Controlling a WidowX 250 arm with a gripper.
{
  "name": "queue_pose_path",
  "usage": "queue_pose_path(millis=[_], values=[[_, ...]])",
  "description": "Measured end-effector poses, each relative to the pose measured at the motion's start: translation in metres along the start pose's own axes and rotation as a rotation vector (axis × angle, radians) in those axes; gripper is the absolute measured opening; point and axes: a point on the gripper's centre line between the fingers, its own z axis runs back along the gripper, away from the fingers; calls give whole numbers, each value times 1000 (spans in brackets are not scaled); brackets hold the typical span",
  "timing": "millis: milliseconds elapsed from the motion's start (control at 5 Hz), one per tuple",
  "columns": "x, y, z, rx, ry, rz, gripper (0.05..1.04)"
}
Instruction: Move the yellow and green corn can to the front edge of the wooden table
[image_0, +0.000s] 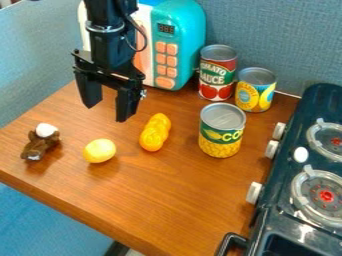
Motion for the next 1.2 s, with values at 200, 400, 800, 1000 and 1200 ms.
queue_pose_path(millis=[200, 400, 800, 1000, 1200], values=[[-2, -1, -7, -7, 25, 0, 1001], [12, -10, -7, -29, 9, -5, 1001], [47, -45, 10, -118, -98, -35, 1001], [70, -62, 5, -123, -122, -45, 1001], [93, -72, 2, -121, -157, -9, 1001]])
